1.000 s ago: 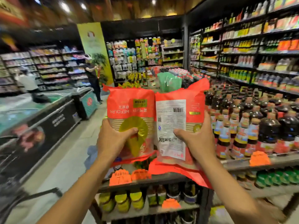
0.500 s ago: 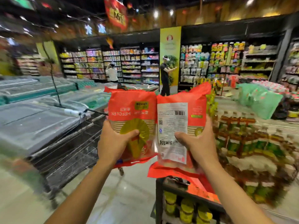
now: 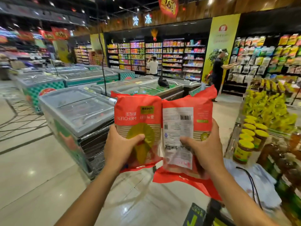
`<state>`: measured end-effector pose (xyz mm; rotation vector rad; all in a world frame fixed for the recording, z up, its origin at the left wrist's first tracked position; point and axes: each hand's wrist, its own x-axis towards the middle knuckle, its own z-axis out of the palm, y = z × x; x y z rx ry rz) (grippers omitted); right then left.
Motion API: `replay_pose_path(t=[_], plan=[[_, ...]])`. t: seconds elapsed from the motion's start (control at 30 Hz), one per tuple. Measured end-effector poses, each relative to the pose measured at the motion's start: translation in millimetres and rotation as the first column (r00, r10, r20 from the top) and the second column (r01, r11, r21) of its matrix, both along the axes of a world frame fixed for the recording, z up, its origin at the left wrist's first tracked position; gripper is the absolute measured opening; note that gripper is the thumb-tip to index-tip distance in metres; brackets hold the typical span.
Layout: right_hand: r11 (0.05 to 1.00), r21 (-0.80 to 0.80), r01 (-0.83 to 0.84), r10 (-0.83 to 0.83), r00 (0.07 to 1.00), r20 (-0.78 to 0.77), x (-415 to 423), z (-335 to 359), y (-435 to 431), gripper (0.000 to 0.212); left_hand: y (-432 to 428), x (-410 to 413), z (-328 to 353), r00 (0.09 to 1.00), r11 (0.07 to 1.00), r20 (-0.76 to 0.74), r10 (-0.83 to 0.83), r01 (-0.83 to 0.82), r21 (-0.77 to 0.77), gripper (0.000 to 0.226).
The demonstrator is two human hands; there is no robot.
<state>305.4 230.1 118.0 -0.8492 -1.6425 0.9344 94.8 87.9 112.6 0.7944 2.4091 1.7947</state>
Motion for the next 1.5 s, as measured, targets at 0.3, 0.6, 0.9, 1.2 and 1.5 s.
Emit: replay_pose_path(t=[0.3, 0.6, 0.9, 1.2, 1.5], plan=[[0.981, -0.053, -0.187, 0.186, 0.982, -0.018, -118, -16, 93, 0.091, 54, -81, -4, 0.983, 0.981, -0.025, 0.181, -0.183, -0.064, 0.085], [0.923, -0.054, -0.382, 0.380, 0.924, -0.044, -230, -10, 199, 0.098, 129, -156, 11, 0.935, 0.933, -0.051, 0.352, -0.355, -0.054, 0.095], [0.892, -0.096, -0.443, 0.443, 0.896, -0.017, -320, -30, 261, 0.094, 182, -234, -12, 0.911, 0.907, -0.049, 0.410, -0.413, -0.086, 0.085], [0.899, -0.114, -0.422, 0.429, 0.902, 0.043, -444, -56, 337, 0.093, 259, -370, -55, 0.928, 0.927, 0.027, 0.372, -0.370, -0.069, 0.078], [0.903, -0.179, -0.391, 0.409, 0.909, 0.080, -578, -84, 394, 0.089, 323, -512, -93, 0.945, 0.949, 0.109, 0.308, -0.296, -0.110, 0.081]])
